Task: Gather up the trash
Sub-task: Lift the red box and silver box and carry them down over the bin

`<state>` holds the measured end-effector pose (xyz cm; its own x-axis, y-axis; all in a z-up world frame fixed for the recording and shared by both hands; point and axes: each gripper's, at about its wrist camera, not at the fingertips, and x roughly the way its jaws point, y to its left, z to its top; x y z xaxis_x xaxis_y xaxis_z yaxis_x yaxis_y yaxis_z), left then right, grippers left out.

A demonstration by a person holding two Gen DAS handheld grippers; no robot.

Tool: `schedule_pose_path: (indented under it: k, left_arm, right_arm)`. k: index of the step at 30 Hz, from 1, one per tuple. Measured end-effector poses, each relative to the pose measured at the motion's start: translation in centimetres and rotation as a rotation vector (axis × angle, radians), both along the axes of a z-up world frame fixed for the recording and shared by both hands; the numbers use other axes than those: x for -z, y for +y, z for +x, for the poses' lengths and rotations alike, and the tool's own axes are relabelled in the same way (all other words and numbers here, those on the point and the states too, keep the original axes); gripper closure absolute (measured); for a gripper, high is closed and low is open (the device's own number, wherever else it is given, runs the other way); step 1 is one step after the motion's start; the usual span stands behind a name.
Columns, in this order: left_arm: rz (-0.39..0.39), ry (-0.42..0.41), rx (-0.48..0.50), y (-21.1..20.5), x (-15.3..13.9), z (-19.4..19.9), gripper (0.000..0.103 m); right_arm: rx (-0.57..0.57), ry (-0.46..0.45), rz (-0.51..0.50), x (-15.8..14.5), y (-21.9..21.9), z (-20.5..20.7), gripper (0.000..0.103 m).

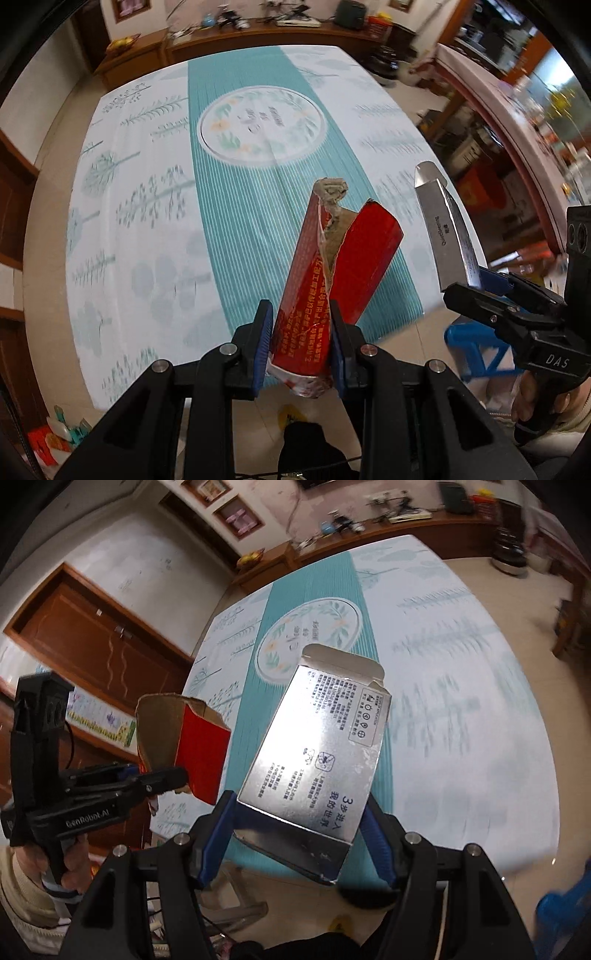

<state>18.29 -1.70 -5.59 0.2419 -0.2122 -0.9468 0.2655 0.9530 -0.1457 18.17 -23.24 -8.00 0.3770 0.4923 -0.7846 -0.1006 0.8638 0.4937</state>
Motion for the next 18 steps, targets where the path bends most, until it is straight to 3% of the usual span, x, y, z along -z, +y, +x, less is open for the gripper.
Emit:
schedule_pose_path:
  k: [7,13,18]
  left_arm:
    - [-0.028,0.031,0.066,1.1,0.3,-8.0,0.077]
    - [-0.047,0.115,0.064,0.3,2.1,-12.0,0.077]
    - [-0.021,0.168,0.030,-1.4,5.3,-14.5,0.077]
  right_arm:
    - [0.104,0.000,-0.028,-1.0,1.2,-10.6,0.038]
    - [0.099,0.047,-0.065,-0.4,1.8,-15.3,0.038]
    - [0.093,0.107,-0.076,2.3,0.6,-17.5,0.038]
